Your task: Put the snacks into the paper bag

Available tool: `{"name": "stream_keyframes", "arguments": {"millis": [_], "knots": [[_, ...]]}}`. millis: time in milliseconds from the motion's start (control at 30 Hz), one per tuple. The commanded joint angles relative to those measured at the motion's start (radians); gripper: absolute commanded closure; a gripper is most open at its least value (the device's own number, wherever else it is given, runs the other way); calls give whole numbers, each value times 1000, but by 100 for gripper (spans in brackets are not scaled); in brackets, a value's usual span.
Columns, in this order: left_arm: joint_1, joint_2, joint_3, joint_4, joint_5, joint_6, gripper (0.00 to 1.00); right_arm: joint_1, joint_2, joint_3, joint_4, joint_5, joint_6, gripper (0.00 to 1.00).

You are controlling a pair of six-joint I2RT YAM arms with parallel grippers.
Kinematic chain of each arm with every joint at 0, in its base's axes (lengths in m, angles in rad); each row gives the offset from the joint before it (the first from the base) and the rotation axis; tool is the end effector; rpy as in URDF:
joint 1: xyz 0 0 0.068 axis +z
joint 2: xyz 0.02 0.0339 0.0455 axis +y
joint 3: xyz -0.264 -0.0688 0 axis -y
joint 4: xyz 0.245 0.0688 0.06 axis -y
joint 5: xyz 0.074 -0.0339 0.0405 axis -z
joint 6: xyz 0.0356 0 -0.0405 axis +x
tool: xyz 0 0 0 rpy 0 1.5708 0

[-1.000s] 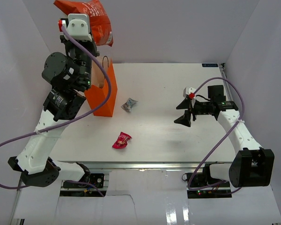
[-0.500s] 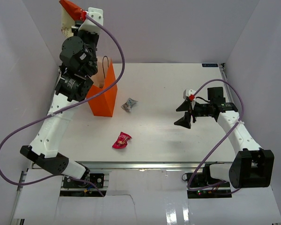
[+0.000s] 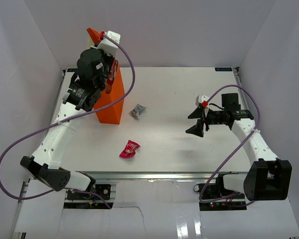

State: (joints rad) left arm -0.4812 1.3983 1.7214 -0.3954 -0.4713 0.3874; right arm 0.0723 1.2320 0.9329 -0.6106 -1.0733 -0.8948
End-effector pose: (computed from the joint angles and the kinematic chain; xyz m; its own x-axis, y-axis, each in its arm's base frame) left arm 0.2676 -0.1215 0.5006 -0.0552 0.4085 -0.9111 0.0343 0.9127 0.4072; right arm 0.2370 0.0485 0.2758 -0.0459 -0.3766 -0.9252 -0.9724 0.2289 -0.0450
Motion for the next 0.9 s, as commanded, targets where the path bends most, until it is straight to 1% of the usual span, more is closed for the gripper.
{"name": "stream_keyframes", "arguments": {"millis": [0, 433, 700, 767, 867], "knots": [[7, -97, -32, 17, 25, -24, 96, -6, 6, 1, 3, -34, -9, 17], [7, -177, -114, -6, 31, -44, 95, -6, 30, 3, 5, -42, -3, 17], [7, -197, -167, -8, 37, -59, 92, -6, 29, -6, 12, -42, 7, 17], [7, -194, -167, -11, 37, -64, 87, -5, 30, -8, 12, -39, 5, 17], [7, -191, -157, -11, 37, -74, 71, -5, 34, -6, 12, -34, 10, 17]]}}
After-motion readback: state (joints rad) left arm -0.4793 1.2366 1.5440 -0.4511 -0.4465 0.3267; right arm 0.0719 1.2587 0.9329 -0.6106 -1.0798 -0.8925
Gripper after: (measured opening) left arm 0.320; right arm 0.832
